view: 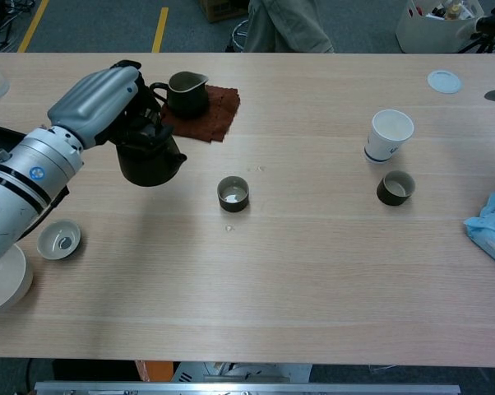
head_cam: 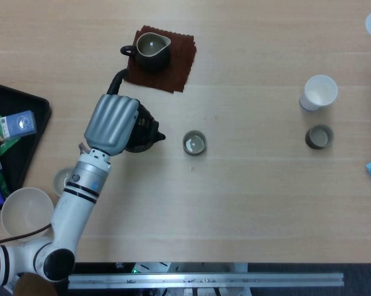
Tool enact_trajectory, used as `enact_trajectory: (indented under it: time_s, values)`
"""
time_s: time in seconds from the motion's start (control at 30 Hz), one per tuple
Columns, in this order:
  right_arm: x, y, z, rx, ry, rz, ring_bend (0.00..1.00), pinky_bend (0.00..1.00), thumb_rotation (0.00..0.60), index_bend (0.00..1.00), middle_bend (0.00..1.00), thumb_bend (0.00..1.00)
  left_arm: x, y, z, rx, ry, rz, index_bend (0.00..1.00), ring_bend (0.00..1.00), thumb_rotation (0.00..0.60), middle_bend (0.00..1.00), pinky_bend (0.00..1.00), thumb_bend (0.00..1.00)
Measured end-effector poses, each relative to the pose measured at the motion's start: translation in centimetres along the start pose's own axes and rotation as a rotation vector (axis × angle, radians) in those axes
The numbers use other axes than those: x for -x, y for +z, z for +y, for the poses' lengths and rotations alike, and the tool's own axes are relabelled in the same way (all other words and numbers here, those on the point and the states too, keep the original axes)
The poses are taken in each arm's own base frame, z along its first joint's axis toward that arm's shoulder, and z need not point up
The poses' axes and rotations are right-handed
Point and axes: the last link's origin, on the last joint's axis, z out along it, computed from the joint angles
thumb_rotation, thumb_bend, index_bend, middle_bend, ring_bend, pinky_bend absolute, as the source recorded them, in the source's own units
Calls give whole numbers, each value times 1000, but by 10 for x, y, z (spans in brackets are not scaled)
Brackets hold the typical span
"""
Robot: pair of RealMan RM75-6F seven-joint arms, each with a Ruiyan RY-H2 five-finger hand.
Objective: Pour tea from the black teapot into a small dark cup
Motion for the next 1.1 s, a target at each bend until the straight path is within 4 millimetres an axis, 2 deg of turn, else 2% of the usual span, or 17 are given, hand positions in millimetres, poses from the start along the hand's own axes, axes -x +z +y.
enact_trajectory:
  time_s: [0.5, 1.1]
  values:
    - [12, -7, 17, 34, 22, -18, 8, 50, 600, 150, 200, 178, 22, 11, 20, 7, 23, -20, 1000, 842, 600, 997, 65, 392]
    - [16, -10, 26, 48, 32, -27, 8, 50, 600, 150, 200, 179, 34, 29, 32, 5, 60, -1, 1000, 842, 600, 997, 65, 392]
